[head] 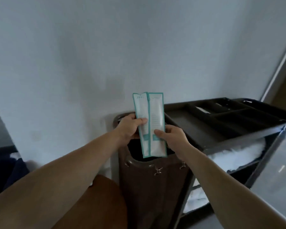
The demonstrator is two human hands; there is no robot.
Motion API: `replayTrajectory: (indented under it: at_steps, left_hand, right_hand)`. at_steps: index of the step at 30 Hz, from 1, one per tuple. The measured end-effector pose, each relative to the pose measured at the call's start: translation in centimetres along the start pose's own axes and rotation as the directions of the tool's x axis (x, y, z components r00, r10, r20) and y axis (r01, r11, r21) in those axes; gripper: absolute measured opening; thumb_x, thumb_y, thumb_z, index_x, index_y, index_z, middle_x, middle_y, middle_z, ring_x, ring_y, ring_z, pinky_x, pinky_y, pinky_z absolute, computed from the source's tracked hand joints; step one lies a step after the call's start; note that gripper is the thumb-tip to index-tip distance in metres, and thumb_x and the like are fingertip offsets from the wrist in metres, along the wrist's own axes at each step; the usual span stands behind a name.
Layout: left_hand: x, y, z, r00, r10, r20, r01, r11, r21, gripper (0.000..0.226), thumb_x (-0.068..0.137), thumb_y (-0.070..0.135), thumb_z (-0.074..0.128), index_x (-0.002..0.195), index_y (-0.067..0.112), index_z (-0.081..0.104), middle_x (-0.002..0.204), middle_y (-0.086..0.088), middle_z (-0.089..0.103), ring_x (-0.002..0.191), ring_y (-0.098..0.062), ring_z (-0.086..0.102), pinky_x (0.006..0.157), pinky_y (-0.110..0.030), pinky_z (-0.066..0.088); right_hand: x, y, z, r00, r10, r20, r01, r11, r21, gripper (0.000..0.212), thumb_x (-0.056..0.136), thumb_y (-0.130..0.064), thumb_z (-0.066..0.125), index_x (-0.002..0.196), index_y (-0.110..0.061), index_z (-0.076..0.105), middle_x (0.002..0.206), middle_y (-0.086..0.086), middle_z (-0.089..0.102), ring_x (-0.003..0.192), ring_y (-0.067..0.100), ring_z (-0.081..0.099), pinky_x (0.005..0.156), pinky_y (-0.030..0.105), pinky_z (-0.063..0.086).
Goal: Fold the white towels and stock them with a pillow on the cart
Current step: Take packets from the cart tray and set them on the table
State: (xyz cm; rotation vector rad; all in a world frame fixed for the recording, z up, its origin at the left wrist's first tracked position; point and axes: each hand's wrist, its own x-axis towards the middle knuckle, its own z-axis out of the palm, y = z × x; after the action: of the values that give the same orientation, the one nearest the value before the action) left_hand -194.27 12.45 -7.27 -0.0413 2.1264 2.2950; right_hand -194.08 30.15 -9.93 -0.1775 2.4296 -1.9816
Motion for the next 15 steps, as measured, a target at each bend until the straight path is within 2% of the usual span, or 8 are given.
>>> replayTrajectory:
  at_steps: [3,6,8,9,12,15]
  left_hand:
    - [1.8,-0.2,9.1,0.999,0.019,0.05,-0.021,0.999,0.032,0.021,0.096,0.011,0.061,0.116,0.007,0.065,0.108,-0.012,0.074,0.093,-0.029,0.072,0.073,-0.042,0.06]
    - [3.5,-0.6,18.6,0.997,0.048,0.056,-0.052,0.996,0.075,0.024,0.095,0.011,0.063,0.116,0.0,0.065,0.113,-0.019,0.071,0.104,-0.037,0.068,0.089,-0.053,0.057]
    - [4.4,-1.0,24.6,0.994,0.082,0.074,-0.091,0.989,0.12,0.023,0.094,0.012,0.066,0.112,-0.002,0.067,0.112,-0.019,0.071,0.102,-0.035,0.067,0.093,-0.051,0.055]
    - [4.9,-1.3,27.2,0.992,0.096,0.084,-0.106,0.986,0.132,0.021,0.093,0.012,0.068,0.109,-0.002,0.068,0.111,-0.019,0.071,0.099,-0.031,0.066,0.092,-0.047,0.055]
    - [6.3,-2.2,33.7,0.988,0.088,0.126,-0.106,0.983,0.151,0.013,0.092,0.011,0.069,0.102,0.005,0.069,0.104,-0.014,0.07,0.09,-0.024,0.063,0.077,-0.034,0.054]
    - [8.1,-2.8,38.5,0.986,0.059,0.159,-0.08,0.988,0.129,0.002,0.091,0.009,0.069,0.092,0.011,0.07,0.1,-0.011,0.07,0.09,-0.024,0.062,0.082,-0.036,0.053]
  right_hand:
    - [-0.6,1.2,-9.4,0.996,0.008,-0.086,-0.01,1.0,-0.021,0.013,0.082,-0.017,0.081,0.086,-0.02,0.07,0.078,-0.007,0.075,0.071,0.01,0.073,0.06,0.026,0.057]
    - [-1.5,2.7,-19.0,0.987,0.061,-0.149,-0.064,0.998,-0.016,0.012,0.081,-0.014,0.082,0.083,-0.015,0.07,0.065,-0.009,0.072,0.055,0.003,0.067,0.047,0.017,0.049]
    - [-2.1,3.8,-25.0,0.971,0.082,-0.224,-0.087,0.996,-0.013,0.013,0.081,-0.014,0.082,0.081,-0.014,0.069,0.059,-0.01,0.069,0.045,-0.002,0.059,0.041,0.014,0.042]
    - [-2.3,4.3,-27.7,0.96,0.088,-0.264,-0.097,0.995,-0.024,0.014,0.08,-0.014,0.082,0.08,-0.014,0.068,0.059,-0.01,0.068,0.043,-0.002,0.057,0.04,0.014,0.04]
    - [-2.6,6.2,-34.8,0.923,0.125,-0.363,-0.149,0.988,-0.04,0.016,0.08,-0.017,0.082,0.079,-0.014,0.067,0.07,-0.004,0.065,0.049,0.006,0.052,0.041,0.015,0.038]
    - [-2.3,7.9,-39.8,0.898,0.149,-0.414,-0.172,0.985,-0.019,0.019,0.08,-0.017,0.082,0.08,-0.013,0.064,0.074,-0.001,0.066,0.056,0.009,0.057,0.045,0.018,0.043]
